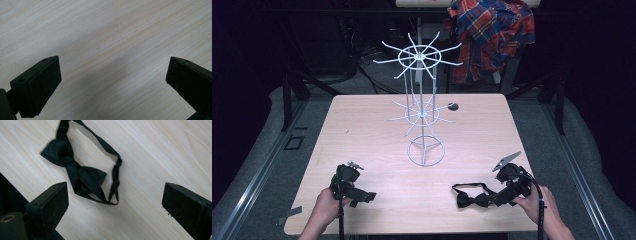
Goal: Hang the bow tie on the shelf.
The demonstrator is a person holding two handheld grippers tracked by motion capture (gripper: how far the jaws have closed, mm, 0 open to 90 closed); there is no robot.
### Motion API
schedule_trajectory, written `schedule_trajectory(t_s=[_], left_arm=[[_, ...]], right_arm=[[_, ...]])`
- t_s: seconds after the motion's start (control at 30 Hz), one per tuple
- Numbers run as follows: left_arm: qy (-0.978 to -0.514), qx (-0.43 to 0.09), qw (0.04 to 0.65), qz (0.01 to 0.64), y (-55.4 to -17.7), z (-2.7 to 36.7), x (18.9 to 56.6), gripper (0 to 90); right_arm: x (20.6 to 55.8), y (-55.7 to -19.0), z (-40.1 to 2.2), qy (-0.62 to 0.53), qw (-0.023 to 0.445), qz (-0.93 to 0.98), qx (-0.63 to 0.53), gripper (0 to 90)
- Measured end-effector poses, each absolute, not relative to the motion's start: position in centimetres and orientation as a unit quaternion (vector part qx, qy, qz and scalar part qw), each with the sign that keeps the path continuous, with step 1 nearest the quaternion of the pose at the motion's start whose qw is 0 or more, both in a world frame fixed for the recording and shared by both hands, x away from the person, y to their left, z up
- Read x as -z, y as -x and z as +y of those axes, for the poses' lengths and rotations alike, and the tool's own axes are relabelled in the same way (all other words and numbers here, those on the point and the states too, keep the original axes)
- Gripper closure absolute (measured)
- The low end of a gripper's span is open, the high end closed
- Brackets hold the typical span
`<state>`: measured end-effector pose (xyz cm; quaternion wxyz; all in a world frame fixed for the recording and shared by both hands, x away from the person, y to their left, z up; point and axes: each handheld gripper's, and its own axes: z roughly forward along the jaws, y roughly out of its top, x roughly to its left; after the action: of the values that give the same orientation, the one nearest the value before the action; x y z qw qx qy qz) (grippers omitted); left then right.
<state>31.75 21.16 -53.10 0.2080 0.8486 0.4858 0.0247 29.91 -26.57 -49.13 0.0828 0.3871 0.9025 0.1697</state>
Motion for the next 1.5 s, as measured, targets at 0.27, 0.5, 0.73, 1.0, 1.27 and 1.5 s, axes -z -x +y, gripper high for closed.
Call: schedule_trajectory(t_s=[0.27,0.5,0.73,1.0,1.27,1.5], left_arm=[[-0.849,-0.024,0.210,0.484,-31.8,21.2,53.1,0.0],[-0.850,-0.025,0.209,0.482,-31.8,21.2,53.1,0.0],[-0.850,-0.021,0.208,0.484,-31.9,21.1,53.2,0.0],[-0.846,-0.025,0.212,0.489,-31.3,21.2,52.8,0.0],[-0.847,-0.027,0.209,0.488,-31.7,21.2,53.0,0.0],[-0.849,-0.028,0.209,0.485,-31.7,21.1,53.0,0.0]], right_arm=[[49.4,-29.8,-24.8,-0.362,0.068,0.911,-0.184,8.1],[50.9,-29.8,-22.2,-0.342,0.055,0.923,-0.170,15.9],[52.7,-29.8,-20.5,-0.316,0.048,0.937,-0.139,26.5],[52.9,-29.5,-20.3,-0.300,0.059,0.944,-0.126,48.0],[53.3,-29.4,-19.7,-0.283,0.067,0.949,-0.120,56.5],[53.7,-29.1,-19.5,-0.274,0.073,0.953,-0.104,64.8]])
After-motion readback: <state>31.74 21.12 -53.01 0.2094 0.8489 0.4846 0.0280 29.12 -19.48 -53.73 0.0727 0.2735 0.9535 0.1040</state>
